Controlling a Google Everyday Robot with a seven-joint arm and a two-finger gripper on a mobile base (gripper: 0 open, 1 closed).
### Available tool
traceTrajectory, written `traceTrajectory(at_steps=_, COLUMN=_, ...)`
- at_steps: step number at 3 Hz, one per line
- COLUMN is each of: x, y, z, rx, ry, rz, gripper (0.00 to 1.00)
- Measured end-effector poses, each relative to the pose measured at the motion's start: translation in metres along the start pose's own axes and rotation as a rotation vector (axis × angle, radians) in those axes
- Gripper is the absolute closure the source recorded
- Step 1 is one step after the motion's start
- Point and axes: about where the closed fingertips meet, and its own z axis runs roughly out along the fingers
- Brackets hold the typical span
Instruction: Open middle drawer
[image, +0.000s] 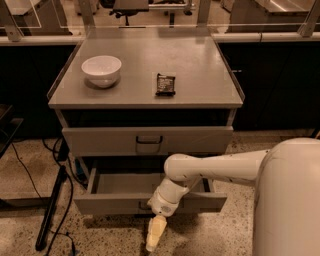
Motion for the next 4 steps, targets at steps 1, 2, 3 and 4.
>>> traceTrajectory(at_steps=1, x=-0.001, y=-0.014, z=-0.002, rx=0.015, ry=0.004, rz=-0.005, gripper=0.0)
traceTrajectory(at_steps=2, x=0.005, y=-0.028, z=0.007, rx=0.003, ry=0.019, rz=0.008, gripper=0.0)
traceTrajectory(at_steps=3, x=0.014, y=-0.031, z=0.023, rx=-0.05, ry=0.038, rz=0.03, gripper=0.0)
traceTrajectory(at_steps=4, x=0.023, y=-0.011, z=0.029, rx=-0.098, ry=0.055, rz=0.046, gripper=0.0)
